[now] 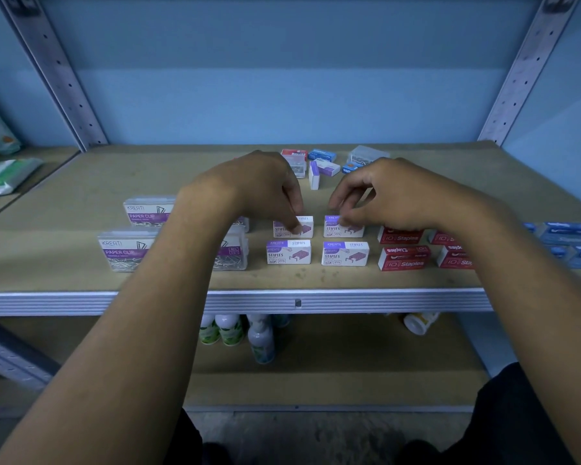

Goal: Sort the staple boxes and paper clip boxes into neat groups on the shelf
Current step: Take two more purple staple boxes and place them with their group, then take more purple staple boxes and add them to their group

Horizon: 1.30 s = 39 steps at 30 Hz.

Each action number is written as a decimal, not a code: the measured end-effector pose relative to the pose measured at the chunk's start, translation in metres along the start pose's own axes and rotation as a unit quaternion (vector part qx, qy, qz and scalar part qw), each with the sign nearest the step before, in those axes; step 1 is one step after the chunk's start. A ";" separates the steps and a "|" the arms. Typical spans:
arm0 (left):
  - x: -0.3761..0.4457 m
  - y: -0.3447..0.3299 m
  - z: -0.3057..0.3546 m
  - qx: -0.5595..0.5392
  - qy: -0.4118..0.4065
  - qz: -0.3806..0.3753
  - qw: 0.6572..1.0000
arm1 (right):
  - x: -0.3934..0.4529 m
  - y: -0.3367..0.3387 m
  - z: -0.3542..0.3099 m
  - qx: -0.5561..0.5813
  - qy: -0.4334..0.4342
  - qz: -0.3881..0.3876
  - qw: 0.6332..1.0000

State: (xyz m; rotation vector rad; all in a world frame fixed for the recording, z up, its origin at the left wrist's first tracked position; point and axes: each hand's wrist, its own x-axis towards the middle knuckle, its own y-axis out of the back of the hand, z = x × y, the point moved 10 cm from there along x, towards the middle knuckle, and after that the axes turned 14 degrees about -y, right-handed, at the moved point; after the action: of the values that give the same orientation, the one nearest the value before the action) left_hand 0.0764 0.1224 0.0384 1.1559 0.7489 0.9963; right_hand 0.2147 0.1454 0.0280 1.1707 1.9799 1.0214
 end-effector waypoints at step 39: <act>0.100 0.004 -0.031 0.087 -0.031 0.016 0.996 | 0.118 0.015 0.008 -0.235 -0.043 0.116 0.964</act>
State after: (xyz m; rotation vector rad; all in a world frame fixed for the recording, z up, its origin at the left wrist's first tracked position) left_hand 0.0878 0.2265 0.0355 1.3482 0.7816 0.9312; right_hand 0.1782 0.2591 0.0226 1.1653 1.4414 1.4361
